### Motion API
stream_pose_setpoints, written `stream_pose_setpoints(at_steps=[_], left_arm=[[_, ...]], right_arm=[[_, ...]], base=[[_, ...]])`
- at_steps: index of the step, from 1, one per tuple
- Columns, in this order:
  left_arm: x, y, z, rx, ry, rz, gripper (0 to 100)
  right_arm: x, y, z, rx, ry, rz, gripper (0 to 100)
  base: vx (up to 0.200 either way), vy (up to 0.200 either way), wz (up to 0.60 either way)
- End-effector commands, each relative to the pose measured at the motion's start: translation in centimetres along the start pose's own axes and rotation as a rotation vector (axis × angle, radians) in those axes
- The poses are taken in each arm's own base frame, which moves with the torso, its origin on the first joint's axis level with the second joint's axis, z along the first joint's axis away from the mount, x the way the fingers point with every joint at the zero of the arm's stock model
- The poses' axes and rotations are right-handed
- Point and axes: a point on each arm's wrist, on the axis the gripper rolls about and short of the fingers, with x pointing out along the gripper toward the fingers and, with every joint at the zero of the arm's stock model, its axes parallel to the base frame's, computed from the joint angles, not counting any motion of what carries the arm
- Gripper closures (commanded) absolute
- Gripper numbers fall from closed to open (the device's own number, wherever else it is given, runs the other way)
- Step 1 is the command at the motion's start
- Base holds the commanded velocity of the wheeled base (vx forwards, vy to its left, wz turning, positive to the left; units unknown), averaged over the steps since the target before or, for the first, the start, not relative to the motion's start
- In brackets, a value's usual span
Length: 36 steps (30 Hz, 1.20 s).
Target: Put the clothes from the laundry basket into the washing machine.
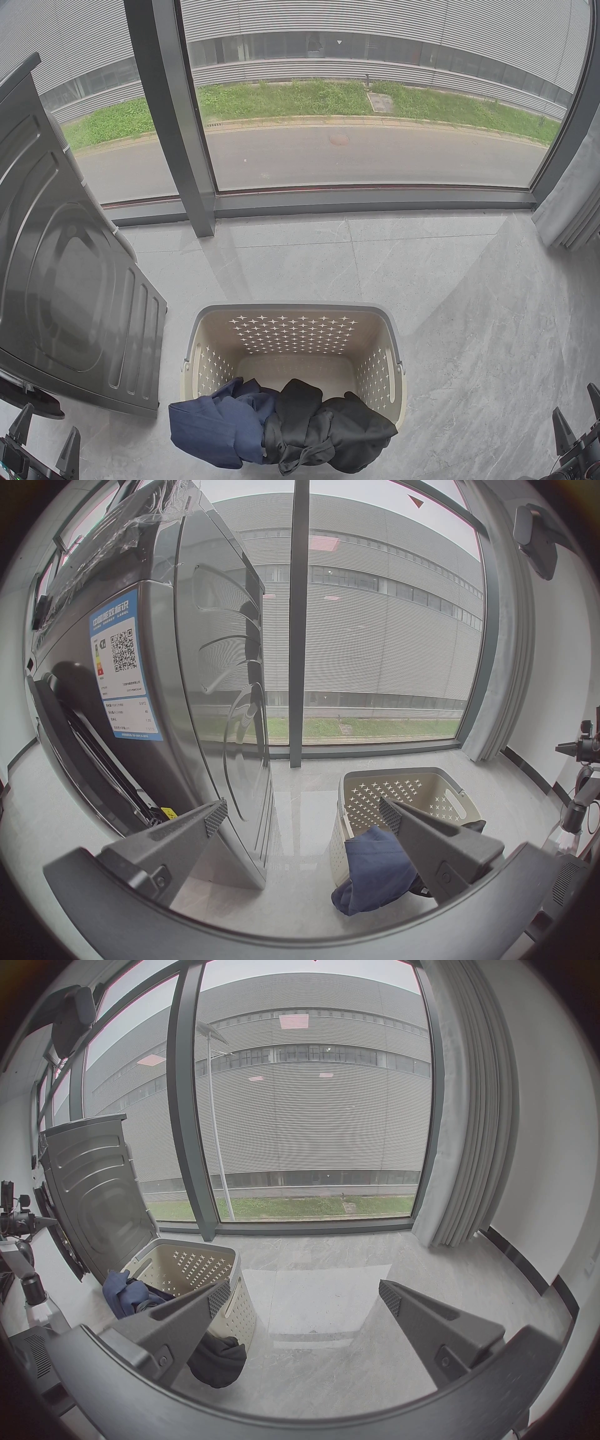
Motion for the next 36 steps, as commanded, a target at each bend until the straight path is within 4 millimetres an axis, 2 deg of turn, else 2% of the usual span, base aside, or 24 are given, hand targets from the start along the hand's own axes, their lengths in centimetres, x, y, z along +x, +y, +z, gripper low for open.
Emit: stream_pose_setpoints(at_steps=[1, 4, 17, 36], left_arm=[[0.04, 0.01, -0.48, 0.0, 0.007, 0.001, 0], [0.04, 0.01, -0.48, -0.002, 0.007, 0.001, 0], [0.04, 0.01, -0.48, -0.002, 0.007, 0.001, 0], [0.04, 0.01, -0.48, -0.005, 0.007, 0.001, 0]], right_arm=[[0.1, 0.0, -0.49, 0.0, 0.014, 0.001, 0], [0.1, 0.0, -0.49, 0.0, 0.014, 0.001, 0], [0.09, 0.0, -0.5, 0.0, 0.012, 0.001, 0], [0.09, 0.0, -0.5, 0.0, 0.012, 0.001, 0]], base=[[0.2, 0.0, 0.0], [0.0, 0.0, 0.0], [0.2, 0.0, 0.0], [0.0, 0.0, 0.0]])
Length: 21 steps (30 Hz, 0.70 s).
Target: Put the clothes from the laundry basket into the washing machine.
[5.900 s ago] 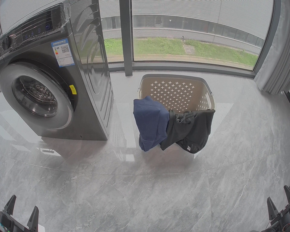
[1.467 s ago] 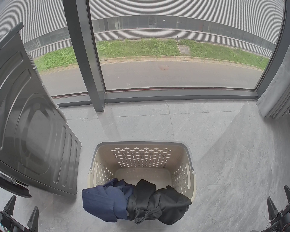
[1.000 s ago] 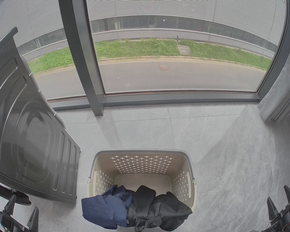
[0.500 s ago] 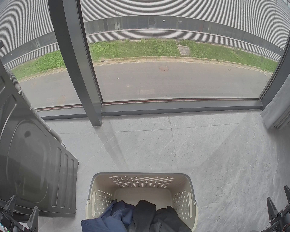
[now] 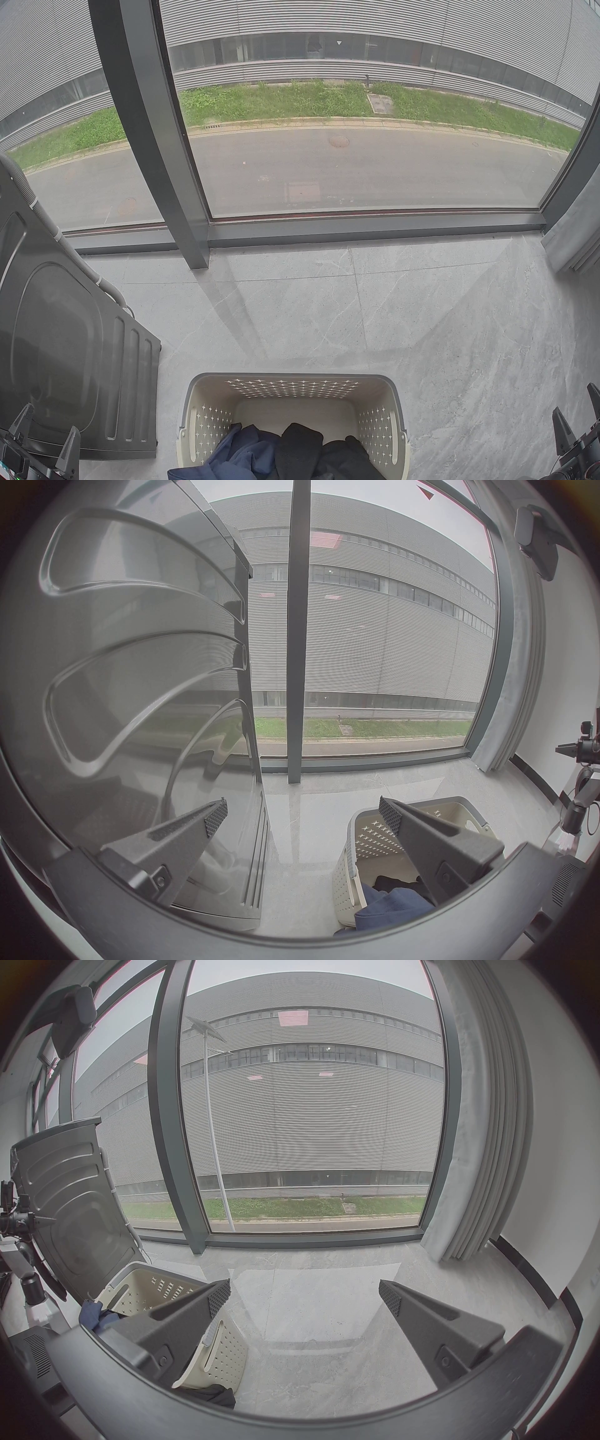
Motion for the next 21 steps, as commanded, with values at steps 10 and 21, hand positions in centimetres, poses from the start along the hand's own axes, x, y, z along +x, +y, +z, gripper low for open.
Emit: stream_pose_setpoints(at_steps=[10, 21], left_arm=[[0.04, 0.02, -0.47, 0.003, 0.006, -0.001, 0], [0.04, 0.02, -0.47, 0.007, 0.006, 0.001, 0]], right_arm=[[0.09, 0.0, -0.49, 0.0, 0.012, 0.002, 0], [0.09, 0.0, -0.49, 0.0, 0.012, 0.003, 0]], base=[[-0.04, 0.0, 0.0], [-0.2, 0.0, 0.0]])
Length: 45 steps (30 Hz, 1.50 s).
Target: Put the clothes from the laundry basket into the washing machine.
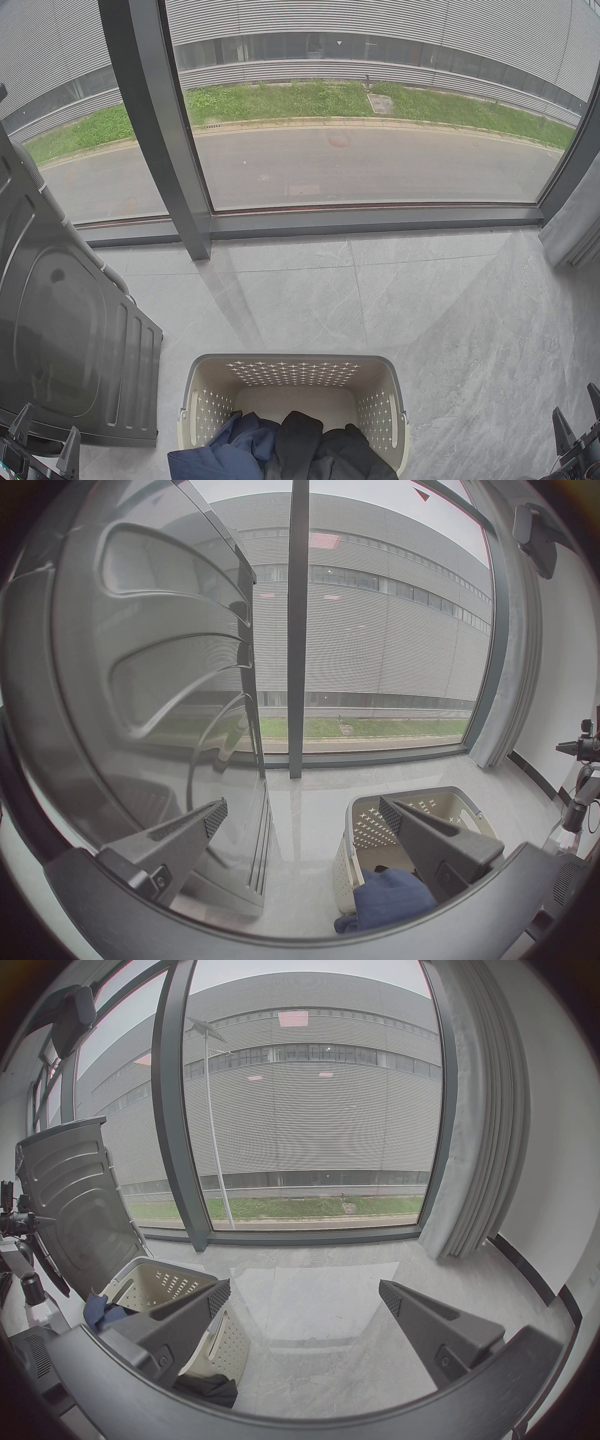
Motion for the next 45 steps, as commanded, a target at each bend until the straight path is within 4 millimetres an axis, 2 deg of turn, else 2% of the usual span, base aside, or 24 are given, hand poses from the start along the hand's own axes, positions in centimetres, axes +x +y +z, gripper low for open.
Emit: stream_pose_setpoints(at_steps=[1, 38, 45], left_arm=[[0.04, 0.01, -0.47, 0.001, 0.006, 0.001, 0], [0.03, 0.08, -0.45, -0.004, 0.001, 0.035, 0], [0.04, 0.06, -0.47, -0.005, 0.005, 0.027, 0]], right_arm=[[0.08, 0.0, -0.5, 0.0, 0.01, 0.002, 0], [0.08, 0.0, -0.5, 0.0, 0.01, 0.002, 0], [0.08, 0.0, -0.5, 0.0, 0.01, 0.002, 0]], base=[[-0.2, 0.0, 0.0], [-0.2, 0.0, 0.0], [0.0, 0.114, 0.0]])
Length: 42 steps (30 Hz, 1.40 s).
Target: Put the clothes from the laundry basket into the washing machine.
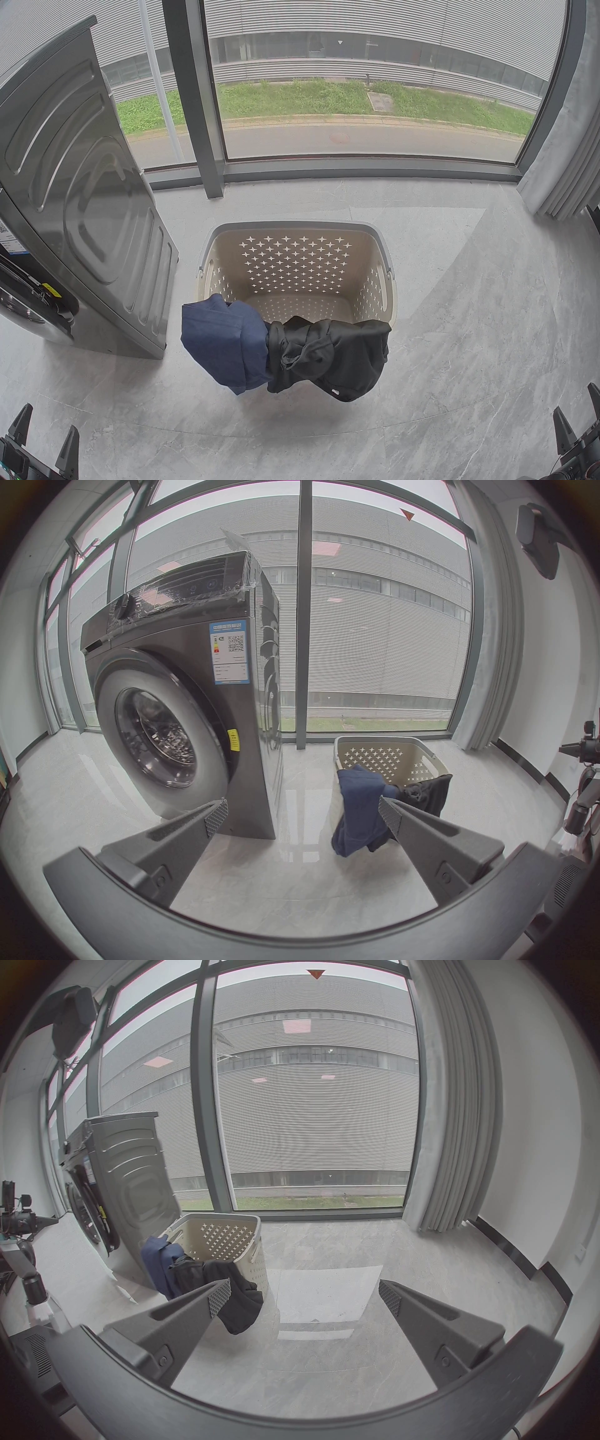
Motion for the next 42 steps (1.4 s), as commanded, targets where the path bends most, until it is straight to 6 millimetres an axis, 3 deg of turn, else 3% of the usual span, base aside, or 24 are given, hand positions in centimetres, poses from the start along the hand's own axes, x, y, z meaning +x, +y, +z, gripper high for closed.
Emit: stream_pose_setpoints(at_steps=[1, 42], left_arm=[[0.04, 0.01, -0.47, 0.004, 0.006, -0.002, 0], [0.04, 0.02, -0.5, 0.022, 0.005, 0.001, 0]], right_arm=[[0.08, 0.0, -0.49, 0.0, 0.011, 0.001, 0], [0.08, 0.0, -0.49, 0.0, 0.011, 0.001, 0]], base=[[0.0, 0.2, 0.0], [0.0, 0.2, 0.0]])
